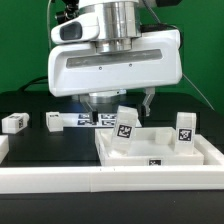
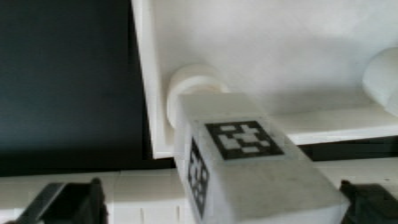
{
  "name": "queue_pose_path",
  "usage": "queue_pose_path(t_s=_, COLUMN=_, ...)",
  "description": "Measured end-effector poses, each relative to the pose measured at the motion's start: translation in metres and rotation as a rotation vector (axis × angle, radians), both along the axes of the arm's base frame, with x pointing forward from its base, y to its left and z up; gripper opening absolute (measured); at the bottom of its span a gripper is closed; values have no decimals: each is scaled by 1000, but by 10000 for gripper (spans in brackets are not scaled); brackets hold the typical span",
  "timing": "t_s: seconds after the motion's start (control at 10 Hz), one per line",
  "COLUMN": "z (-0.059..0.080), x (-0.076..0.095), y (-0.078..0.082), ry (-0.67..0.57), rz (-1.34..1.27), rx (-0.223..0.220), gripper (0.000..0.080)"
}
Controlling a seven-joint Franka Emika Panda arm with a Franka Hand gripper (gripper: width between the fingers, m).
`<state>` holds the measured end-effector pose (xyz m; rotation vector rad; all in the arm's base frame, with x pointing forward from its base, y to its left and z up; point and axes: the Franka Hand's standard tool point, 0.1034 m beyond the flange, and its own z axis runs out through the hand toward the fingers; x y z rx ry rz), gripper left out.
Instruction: Assemble square table
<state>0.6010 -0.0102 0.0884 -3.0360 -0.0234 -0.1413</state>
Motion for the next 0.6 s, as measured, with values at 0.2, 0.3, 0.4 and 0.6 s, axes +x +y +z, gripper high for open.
queue_pose_path(t_s=0.2, z=-2, x=-1, y=-2, ry=3, rz=-3, rx=0, gripper=648)
queue_pose_path(t_s=0.3, z=-3, x=-2, y=-2, ry=4, rz=-3, rx=0, gripper=519)
queue_pose_path(t_s=0.4, z=-4, x=-3, y=-2, ry=6, rz=-4, rx=0, gripper=384)
queue_pose_path(t_s=0.6, z=-5, x=-3, y=-2, ry=-4, rz=-16, rx=-1, gripper=288)
